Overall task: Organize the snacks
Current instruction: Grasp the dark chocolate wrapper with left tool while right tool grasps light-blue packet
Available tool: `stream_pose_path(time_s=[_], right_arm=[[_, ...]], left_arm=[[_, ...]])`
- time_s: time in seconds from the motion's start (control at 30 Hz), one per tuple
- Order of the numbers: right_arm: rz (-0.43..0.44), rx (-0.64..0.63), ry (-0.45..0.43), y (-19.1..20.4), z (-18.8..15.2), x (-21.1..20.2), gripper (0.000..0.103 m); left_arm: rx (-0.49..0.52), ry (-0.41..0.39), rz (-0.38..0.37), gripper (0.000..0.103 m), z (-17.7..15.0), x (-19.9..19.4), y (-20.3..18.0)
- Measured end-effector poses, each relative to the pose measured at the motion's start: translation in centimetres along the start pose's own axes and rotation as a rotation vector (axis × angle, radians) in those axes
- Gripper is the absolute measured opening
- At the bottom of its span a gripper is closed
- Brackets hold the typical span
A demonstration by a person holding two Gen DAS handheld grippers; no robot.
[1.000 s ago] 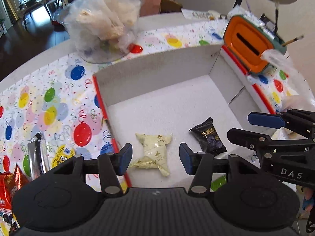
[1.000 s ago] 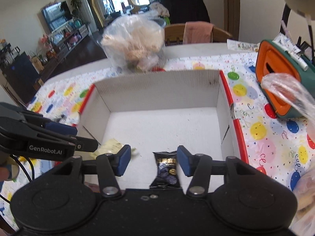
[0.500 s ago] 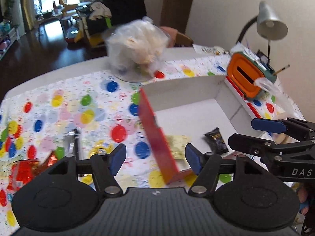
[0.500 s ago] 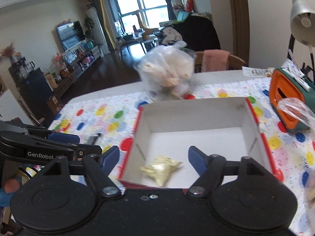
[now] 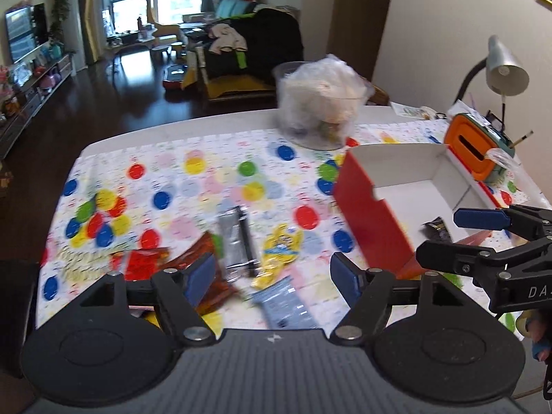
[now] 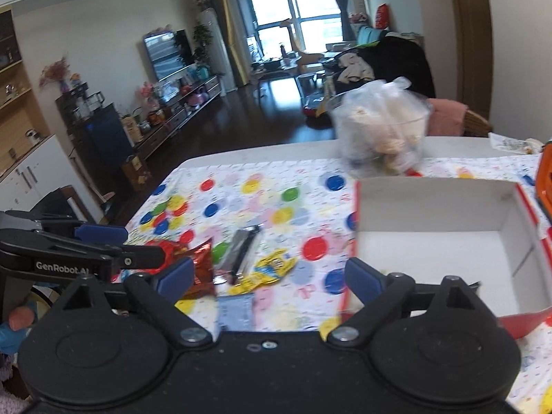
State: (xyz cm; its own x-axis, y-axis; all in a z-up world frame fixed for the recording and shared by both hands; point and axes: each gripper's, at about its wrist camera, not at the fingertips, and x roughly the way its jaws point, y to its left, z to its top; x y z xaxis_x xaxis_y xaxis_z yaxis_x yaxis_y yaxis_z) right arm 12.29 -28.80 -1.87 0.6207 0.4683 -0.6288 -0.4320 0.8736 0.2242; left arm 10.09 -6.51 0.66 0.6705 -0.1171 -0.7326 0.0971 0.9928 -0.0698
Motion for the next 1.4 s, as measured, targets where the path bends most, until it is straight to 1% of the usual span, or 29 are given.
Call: stream_pose_path(time_s=[0.1, 0.2, 0.3, 0.43, 0.53, 0.7, 0.8, 0.93, 1.07, 1.13, 1.2, 1.33, 1.4], right_arm=[[0.010, -0.001, 0.017, 1.6, -0.7, 0.9, 0.101], [0.007, -0.004, 0.027, 3.0, -1.3, 1.9, 0.103], [0.000, -0.002, 0.038, 4.0, -2.0, 3.0, 0.103], [-0.027, -0.009, 0.065, 5.1, -3.1, 4.8, 0.103], [-0.045, -0.018, 0.098, 5.7, -3.9, 6.6, 0.103], [-0.063, -0.020, 0.146, 6.4, -4.8, 9.2, 0.103], [-0.072, -0.016, 0.178, 6.6, -5.2, 11.0, 0.102], [-0.090, -0.036, 0.215, 6.9, -5.8, 13.0, 0.101], [-0.108, -0.055, 0.239, 7.1, -6.3, 14.6, 0.096], [-0.116, -0.058, 0.248, 7.1, -6.4, 15.3, 0.096], [-0.124, -0.062, 0.258, 7.0, -6.6, 16.0, 0.091], [-0.145, -0.074, 0.284, 6.9, -6.9, 17.3, 0.085], [-0.148, -0.077, 0.292, 6.8, -7.0, 17.7, 0.080]], left_arm=[[-0.035, -0.012, 0.018, 0.078, -1.0, -0.8, 2.3], [-0.080, -0.019, 0.019, 0.081, -1.9, -1.4, 4.8], [-0.123, -0.019, 0.038, 0.082, -2.9, -1.8, 7.2], [-0.179, -0.001, 0.077, 0.082, -4.4, -1.7, 10.4], [-0.218, 0.036, 0.100, 0.082, -5.5, -1.1, 12.4], [-0.301, 0.116, 0.086, 0.082, -7.3, 0.9, 15.4], [-0.334, 0.153, 0.096, 0.082, -8.1, 2.3, 16.6], [-0.321, 0.194, 0.130, 0.082, -9.2, 4.1, 17.4], [-0.300, 0.233, 0.140, 0.082, -10.1, 6.0, 17.7], [-0.293, 0.245, 0.138, 0.082, -10.4, 6.7, 17.7], [-0.284, 0.258, 0.148, 0.082, -10.7, 7.4, 17.7], [-0.274, 0.278, 0.151, 0.082, -11.0, 8.5, 17.6], [-0.270, 0.282, 0.152, 0.082, -11.0, 8.9, 17.4]])
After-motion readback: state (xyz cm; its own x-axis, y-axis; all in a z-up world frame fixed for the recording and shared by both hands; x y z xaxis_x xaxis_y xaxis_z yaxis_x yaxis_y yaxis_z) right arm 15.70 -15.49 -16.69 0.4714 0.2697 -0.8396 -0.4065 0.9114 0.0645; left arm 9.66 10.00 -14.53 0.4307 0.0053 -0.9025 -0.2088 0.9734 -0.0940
